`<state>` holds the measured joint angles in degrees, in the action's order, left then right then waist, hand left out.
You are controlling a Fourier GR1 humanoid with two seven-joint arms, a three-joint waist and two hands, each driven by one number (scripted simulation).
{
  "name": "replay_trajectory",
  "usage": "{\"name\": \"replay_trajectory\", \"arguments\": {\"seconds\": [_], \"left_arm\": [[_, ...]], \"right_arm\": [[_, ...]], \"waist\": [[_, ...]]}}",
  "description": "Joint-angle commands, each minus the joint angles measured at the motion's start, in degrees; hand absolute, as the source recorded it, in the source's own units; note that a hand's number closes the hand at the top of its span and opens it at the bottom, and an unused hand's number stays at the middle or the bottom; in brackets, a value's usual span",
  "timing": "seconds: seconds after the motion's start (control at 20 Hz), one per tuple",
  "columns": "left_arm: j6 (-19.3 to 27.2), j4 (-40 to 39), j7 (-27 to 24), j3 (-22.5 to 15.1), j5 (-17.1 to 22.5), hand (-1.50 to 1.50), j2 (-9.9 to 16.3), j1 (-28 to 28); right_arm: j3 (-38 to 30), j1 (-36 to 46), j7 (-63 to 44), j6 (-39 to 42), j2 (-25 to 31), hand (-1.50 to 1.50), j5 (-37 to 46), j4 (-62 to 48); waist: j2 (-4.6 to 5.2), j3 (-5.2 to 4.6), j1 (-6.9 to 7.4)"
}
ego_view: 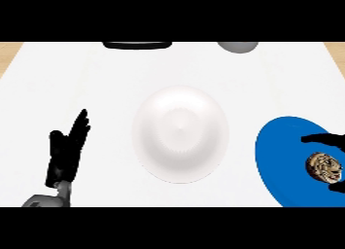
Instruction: Pick the cupcake from the plate and place it in the plate
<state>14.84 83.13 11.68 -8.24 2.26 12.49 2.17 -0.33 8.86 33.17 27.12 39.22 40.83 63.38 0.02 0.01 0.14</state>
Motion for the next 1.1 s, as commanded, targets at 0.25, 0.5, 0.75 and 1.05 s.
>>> {"name": "replay_trajectory", "arguments": {"seconds": [0.25,0.5,0.75,1.05], "left_arm": [[-0.97,-7.68,-3.85,3.20,-1.59,0.00,-3.01,4.16],[-0.28,-1.36,0.33,1.97,-2.55,0.00,-2.80,1.57],[-2.90,-0.53,0.58,0.69,-1.76,0.00,-1.93,1.67],[-3.04,-0.80,1.23,0.28,-2.27,0.00,-1.74,2.25]], "right_arm": [[-1.46,-1.11,8.32,-10.10,-2.12,1.50,5.65,-4.25],[-0.60,1.66,-9.34,-8.84,-11.96,1.50,5.07,8.49],[7.89,6.69,-24.93,-13.54,-29.73,1.50,11.59,9.72],[14.87,13.63,-46.80,-24.52,-38.83,1.50,19.53,14.16]], "waist": [[0.05,0.00,-0.16],[-0.25,-0.12,-0.58],[-0.39,-0.52,3.80],[-0.77,-0.30,4.67]]}}
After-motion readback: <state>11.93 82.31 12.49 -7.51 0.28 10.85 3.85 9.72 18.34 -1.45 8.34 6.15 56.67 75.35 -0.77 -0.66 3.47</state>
